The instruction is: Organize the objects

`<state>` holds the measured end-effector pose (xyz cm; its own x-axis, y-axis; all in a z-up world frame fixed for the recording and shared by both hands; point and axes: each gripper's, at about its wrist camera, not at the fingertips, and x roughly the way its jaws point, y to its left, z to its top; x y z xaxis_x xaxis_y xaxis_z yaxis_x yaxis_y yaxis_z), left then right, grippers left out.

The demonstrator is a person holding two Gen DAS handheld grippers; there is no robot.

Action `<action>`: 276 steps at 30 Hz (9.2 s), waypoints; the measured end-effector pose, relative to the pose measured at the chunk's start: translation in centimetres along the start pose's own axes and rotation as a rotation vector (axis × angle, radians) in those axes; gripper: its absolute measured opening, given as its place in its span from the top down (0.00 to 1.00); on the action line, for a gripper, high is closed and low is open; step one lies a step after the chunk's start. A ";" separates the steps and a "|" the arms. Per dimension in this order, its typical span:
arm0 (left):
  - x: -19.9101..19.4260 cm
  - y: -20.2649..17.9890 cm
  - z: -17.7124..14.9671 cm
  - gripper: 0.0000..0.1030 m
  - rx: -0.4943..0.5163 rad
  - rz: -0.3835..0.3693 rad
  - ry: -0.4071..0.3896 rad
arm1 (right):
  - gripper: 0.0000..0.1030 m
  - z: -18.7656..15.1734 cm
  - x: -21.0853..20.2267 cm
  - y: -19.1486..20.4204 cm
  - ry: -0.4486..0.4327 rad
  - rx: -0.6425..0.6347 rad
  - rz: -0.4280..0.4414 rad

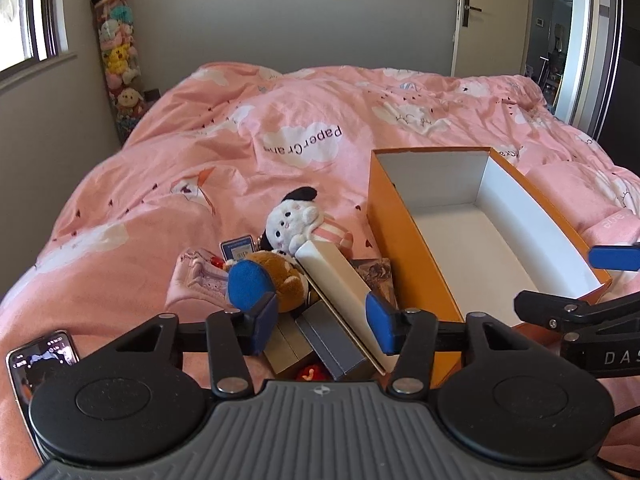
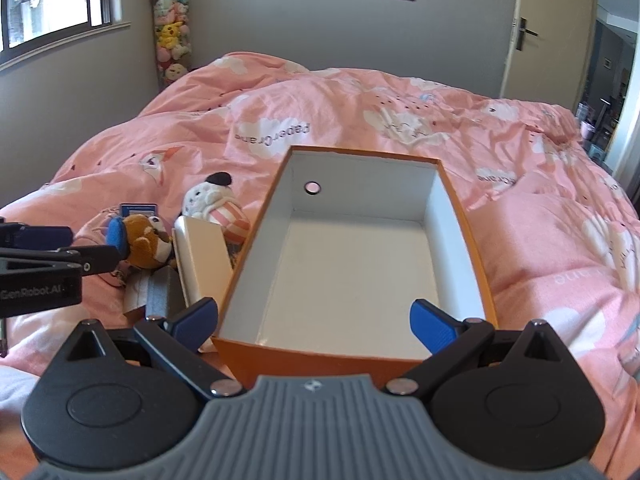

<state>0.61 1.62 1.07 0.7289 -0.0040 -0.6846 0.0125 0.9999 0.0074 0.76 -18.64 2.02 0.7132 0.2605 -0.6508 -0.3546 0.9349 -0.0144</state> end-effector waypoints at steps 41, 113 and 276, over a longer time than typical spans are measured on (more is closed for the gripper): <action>9.0 8.7 2.8 0.63 -0.084 -0.118 0.180 | 0.47 7.2 19.5 11.2 0.402 -0.258 0.247; 6.4 6.3 2.4 0.53 -0.384 -0.039 0.220 | 0.69 9.8 6.6 1.1 0.032 0.006 0.345; 20.8 -6.3 15.8 0.54 0.347 -0.205 0.356 | 0.99 8.9 28.7 -5.5 0.315 -0.247 0.239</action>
<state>26.54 -4.98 -1.72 0.4112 -0.1333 -0.9017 0.3998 0.9154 0.0470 28.56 -14.15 -9.85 0.3895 0.3400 -0.8560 -0.6472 0.7622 0.0082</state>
